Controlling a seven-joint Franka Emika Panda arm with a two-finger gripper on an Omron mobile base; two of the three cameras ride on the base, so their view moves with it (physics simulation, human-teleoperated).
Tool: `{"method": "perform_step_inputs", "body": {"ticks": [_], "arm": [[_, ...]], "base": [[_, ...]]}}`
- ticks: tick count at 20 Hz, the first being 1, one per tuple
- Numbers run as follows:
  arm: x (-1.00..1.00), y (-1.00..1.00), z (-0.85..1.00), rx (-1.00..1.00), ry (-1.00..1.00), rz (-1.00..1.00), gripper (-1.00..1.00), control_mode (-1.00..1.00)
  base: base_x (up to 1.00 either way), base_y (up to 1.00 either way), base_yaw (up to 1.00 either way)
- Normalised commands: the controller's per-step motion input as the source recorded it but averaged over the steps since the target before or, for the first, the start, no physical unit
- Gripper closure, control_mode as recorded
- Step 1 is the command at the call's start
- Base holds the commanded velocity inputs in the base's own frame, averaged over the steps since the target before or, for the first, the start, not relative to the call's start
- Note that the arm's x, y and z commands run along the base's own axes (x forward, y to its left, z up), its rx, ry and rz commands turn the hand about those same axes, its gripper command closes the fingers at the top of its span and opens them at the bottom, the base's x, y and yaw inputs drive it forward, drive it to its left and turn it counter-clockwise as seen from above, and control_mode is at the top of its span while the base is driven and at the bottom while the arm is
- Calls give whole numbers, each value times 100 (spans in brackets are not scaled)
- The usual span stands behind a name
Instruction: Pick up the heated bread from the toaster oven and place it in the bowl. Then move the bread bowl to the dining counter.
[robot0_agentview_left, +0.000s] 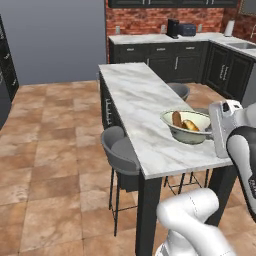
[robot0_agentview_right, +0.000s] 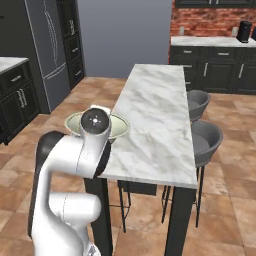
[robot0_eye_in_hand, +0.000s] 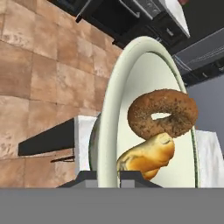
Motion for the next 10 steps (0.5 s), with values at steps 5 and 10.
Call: {"method": "perform_step_inputs", "body": {"ticks": [5,10], "arm": [[74,-31,-2,2,0,47,100,-100],[89,-3,-1,-4,0,6,100,-100]], "base": [[0,0,0],[0,0,0]]}}
